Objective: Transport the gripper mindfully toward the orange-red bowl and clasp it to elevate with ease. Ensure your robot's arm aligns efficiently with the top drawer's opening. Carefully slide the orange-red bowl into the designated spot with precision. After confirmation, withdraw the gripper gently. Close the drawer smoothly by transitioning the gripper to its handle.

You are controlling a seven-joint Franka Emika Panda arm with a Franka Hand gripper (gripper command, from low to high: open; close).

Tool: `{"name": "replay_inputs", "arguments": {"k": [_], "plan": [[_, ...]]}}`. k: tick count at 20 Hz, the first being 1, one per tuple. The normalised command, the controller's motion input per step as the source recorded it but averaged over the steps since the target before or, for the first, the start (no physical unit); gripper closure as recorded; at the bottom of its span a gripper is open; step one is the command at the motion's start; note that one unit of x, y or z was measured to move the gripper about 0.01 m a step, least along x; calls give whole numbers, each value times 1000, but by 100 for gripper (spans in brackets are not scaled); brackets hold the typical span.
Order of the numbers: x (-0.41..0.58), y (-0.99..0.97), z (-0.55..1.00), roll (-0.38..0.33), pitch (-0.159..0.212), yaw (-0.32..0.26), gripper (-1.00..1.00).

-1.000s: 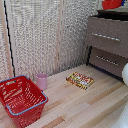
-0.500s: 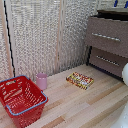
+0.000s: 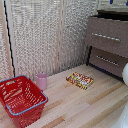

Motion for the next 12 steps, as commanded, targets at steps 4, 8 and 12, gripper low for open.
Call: {"name": "replay_inputs", "arguments": {"k": [4,8,12], "plan": [[-83,269,0,-103,0,177,-100],[-105,136,-56,-84,10,241,-100],[-127,44,-77,-91,19,273,-100]]}}
